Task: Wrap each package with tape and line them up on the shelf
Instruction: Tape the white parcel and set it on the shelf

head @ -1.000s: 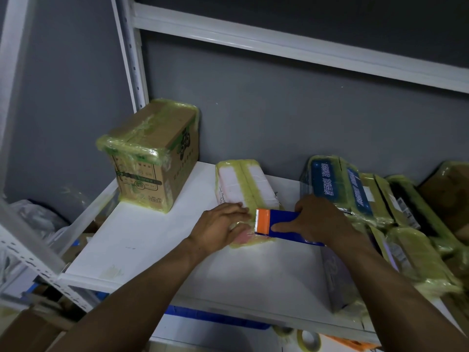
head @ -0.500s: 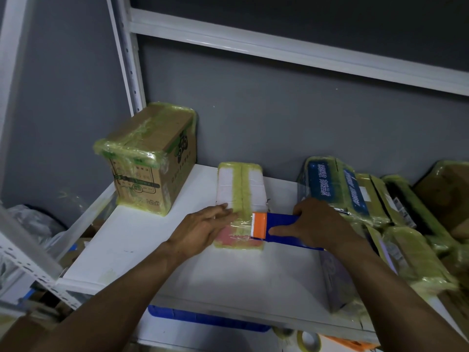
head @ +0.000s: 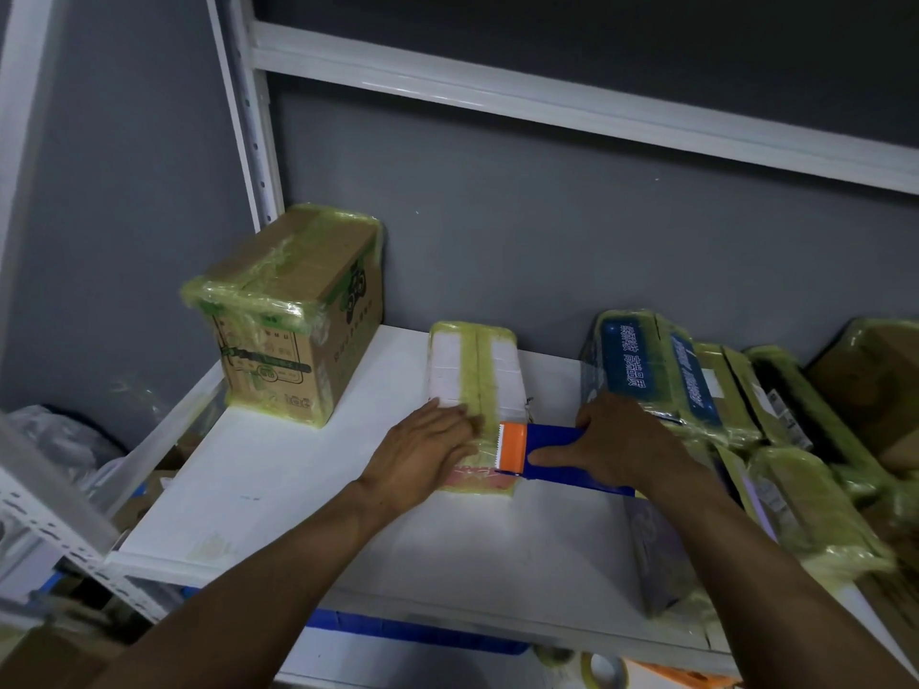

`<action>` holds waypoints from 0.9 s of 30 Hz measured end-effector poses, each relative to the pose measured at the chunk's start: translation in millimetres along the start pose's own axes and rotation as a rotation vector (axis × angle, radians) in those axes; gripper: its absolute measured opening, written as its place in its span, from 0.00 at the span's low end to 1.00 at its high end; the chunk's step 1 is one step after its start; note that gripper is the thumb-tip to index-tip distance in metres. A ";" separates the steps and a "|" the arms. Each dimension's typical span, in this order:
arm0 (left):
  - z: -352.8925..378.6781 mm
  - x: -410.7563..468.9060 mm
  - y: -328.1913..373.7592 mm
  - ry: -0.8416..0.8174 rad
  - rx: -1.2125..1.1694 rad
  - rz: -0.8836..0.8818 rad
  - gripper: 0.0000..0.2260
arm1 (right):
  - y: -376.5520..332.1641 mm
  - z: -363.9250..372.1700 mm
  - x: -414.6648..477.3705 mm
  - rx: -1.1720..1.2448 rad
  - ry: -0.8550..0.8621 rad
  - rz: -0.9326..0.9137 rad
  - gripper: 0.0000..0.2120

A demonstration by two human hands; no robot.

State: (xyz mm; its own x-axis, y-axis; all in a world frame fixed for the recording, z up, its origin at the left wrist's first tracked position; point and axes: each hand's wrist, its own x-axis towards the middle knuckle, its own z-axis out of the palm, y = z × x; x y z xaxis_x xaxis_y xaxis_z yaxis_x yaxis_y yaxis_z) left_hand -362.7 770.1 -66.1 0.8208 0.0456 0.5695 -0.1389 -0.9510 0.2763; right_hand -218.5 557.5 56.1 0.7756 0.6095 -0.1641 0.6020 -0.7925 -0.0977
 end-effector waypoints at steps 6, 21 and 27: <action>3.9 -3.6 3.7 0.032 0.061 0.069 0.22 | -0.4 3.0 -2.7 0.027 0.006 0.005 0.39; -8.2 -2.6 -15.9 0.036 -0.060 0.063 0.13 | 8.7 -7.2 -19.8 0.119 0.004 0.020 0.35; -7.5 -2.3 -12.1 -0.085 -0.058 0.086 0.17 | 6.3 -2.3 -16.5 0.105 0.014 0.024 0.34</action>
State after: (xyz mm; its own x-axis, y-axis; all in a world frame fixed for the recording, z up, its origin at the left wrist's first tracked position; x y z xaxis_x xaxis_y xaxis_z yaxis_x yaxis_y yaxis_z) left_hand -367.1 783.9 -64.9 0.8481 -0.0639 0.5259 -0.2404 -0.9310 0.2746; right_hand -227.1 542.5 60.5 0.7928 0.5897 -0.1543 0.5604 -0.8047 -0.1961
